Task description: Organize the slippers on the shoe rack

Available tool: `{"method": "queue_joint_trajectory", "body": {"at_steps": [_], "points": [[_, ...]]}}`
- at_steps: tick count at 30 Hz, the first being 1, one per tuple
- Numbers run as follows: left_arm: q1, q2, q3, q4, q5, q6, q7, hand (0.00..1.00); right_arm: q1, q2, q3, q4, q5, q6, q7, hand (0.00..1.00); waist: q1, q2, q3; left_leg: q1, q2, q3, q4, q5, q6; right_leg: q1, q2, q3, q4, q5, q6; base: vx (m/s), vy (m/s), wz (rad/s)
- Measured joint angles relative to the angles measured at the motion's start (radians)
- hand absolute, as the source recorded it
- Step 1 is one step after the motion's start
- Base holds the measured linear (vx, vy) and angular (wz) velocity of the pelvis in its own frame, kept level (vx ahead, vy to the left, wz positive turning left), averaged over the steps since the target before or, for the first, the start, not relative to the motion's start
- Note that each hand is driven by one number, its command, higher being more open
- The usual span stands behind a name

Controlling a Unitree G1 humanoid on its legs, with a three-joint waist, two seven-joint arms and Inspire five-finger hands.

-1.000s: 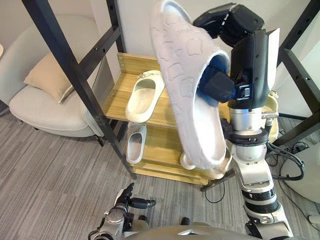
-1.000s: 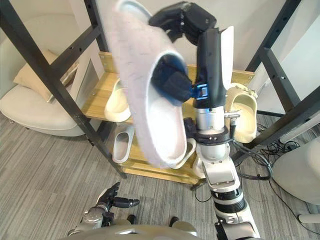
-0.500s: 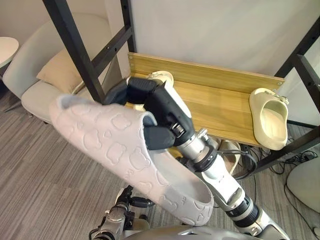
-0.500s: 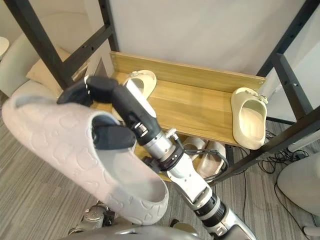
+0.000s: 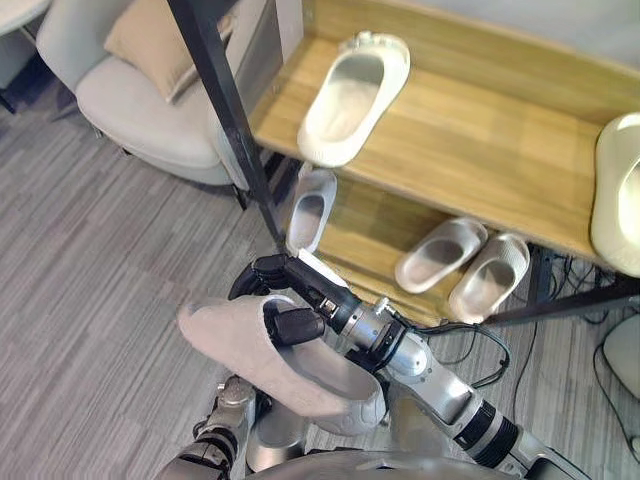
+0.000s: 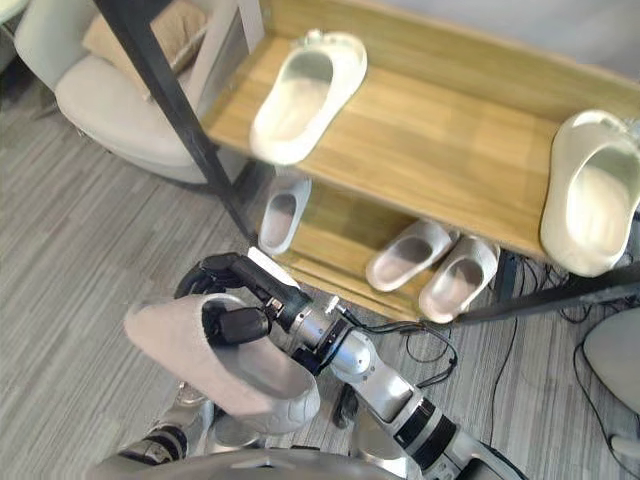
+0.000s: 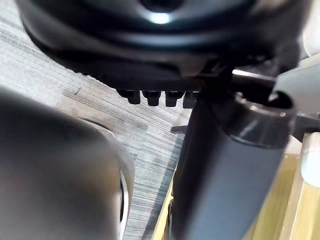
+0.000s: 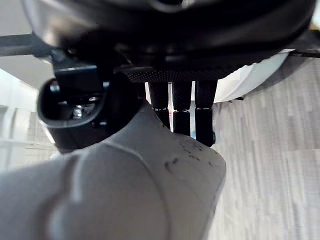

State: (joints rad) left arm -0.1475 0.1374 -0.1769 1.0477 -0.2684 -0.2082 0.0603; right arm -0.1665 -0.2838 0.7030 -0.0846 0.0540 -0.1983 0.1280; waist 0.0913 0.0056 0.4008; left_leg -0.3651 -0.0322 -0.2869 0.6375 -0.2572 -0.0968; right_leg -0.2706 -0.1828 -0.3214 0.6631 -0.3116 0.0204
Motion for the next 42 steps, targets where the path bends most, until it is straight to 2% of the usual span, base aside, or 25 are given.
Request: {"method": "queue_joint_trajectory", "body": {"at_steps": [3, 5, 8, 12, 13, 18, 21, 26, 29, 34, 42], "points": [[-0.022, -0.001, 0.006, -0.019, -0.037, -0.01, 0.001, 1.0, -0.001, -0.003, -0.056, 0.002, -0.08, 0.0, -0.026, 0.0, 0.001, 0.007, 0.017, -0.112, 0.001, 0.0, 0.091, -0.017, -0.01, -0.12, -0.012, 0.007, 0.107, -0.026, -0.013, -0.15, -0.012, -0.03], [-0.031, -0.001, 0.008, -0.023, -0.049, -0.011, 0.002, 1.0, -0.002, -0.004, -0.083, 0.006, -0.113, 0.0, -0.047, 0.0, 0.001, 0.009, 0.023, -0.149, 0.0, 0.001, 0.131, -0.026, -0.01, -0.159, -0.017, 0.012, 0.151, -0.041, -0.016, -0.1, -0.003, -0.04], [-0.045, -0.002, 0.037, -0.042, -0.055, -0.015, 0.004, 1.0, -0.009, -0.004, -0.161, 0.012, -0.192, 0.0, -0.103, 0.0, -0.004, 0.01, 0.025, -0.247, -0.002, 0.005, 0.24, -0.062, -0.024, -0.261, -0.025, 0.023, 0.26, -0.077, -0.025, -0.06, 0.014, -0.08], [-0.081, -0.005, 0.055, -0.068, -0.055, -0.026, 0.005, 1.0, -0.043, -0.003, -0.289, 0.012, -0.262, 0.0, -0.189, 0.0, -0.015, 0.013, 0.038, -0.378, -0.001, 0.013, 0.358, -0.095, -0.027, -0.395, -0.03, 0.041, 0.374, -0.104, -0.039, -0.04, 0.044, -0.12], [-0.078, -0.003, 0.085, -0.094, -0.055, -0.03, -0.014, 1.0, -0.063, -0.002, -0.334, 0.011, -0.287, 0.0, -0.225, 0.0, -0.015, 0.014, 0.046, -0.421, 0.004, 0.024, 0.397, -0.107, -0.027, -0.446, -0.027, 0.055, 0.41, -0.11, -0.042, -0.05, 0.062, -0.24], [-0.079, -0.007, 0.183, -0.126, -0.054, -0.028, 0.011, 1.0, -0.117, 0.011, -0.413, -0.012, -0.354, 0.001, -0.311, 0.0, -0.016, 0.015, 0.065, -0.536, 0.021, 0.042, 0.508, -0.144, -0.031, -0.571, -0.017, 0.083, 0.508, -0.13, -0.039, -0.05, 0.051, -0.24], [-0.073, -0.028, 0.244, -0.151, -0.053, -0.022, 0.02, 1.0, -0.134, 0.031, -0.447, -0.068, -0.423, 0.004, -0.353, 0.0, -0.008, 0.004, 0.079, -0.619, 0.027, 0.048, 0.571, -0.159, -0.031, -0.658, -0.017, 0.095, 0.57, -0.14, -0.043, -0.04, 0.033, -0.13], [-0.068, -0.057, 0.283, -0.202, -0.038, -0.021, 0.019, 1.0, -0.184, 0.054, -0.455, -0.081, -0.499, 0.037, -0.395, 0.0, 0.016, 0.001, 0.085, -0.668, 0.027, 0.05, 0.613, -0.166, -0.036, -0.706, -0.03, 0.094, 0.626, -0.16, -0.051, -0.01, -0.021, 0.06], [-0.061, -0.063, 0.285, -0.23, -0.038, -0.023, 0.021, 1.0, -0.291, 0.054, -0.511, -0.065, -0.525, 0.066, -0.447, 0.0, 0.028, 0.001, 0.084, -0.703, 0.03, 0.051, 0.631, -0.165, -0.039, -0.736, -0.036, 0.089, 0.647, -0.167, -0.052, 0.02, -0.037, 0.05], [-0.06, -0.068, 0.284, -0.243, -0.038, -0.024, 0.021, 1.0, -0.452, 0.039, -0.579, 0.071, -0.533, 0.114, -0.519, 0.0, 0.04, 0.001, 0.084, -0.717, 0.027, 0.051, 0.643, -0.164, -0.04, -0.742, -0.046, 0.081, 0.659, -0.173, -0.055, 0.03, -0.021, 0.05], [-0.06, -0.077, 0.279, -0.259, -0.038, -0.024, 0.027, 1.0, -0.6, 0.038, -0.606, 0.248, -0.583, 0.203, -0.58, 0.0, 0.056, 0.001, 0.083, -0.734, 0.023, 0.05, 0.651, -0.164, -0.041, -0.743, -0.064, 0.066, 0.674, -0.192, -0.052, 0.05, -0.033, 0.1]]}}
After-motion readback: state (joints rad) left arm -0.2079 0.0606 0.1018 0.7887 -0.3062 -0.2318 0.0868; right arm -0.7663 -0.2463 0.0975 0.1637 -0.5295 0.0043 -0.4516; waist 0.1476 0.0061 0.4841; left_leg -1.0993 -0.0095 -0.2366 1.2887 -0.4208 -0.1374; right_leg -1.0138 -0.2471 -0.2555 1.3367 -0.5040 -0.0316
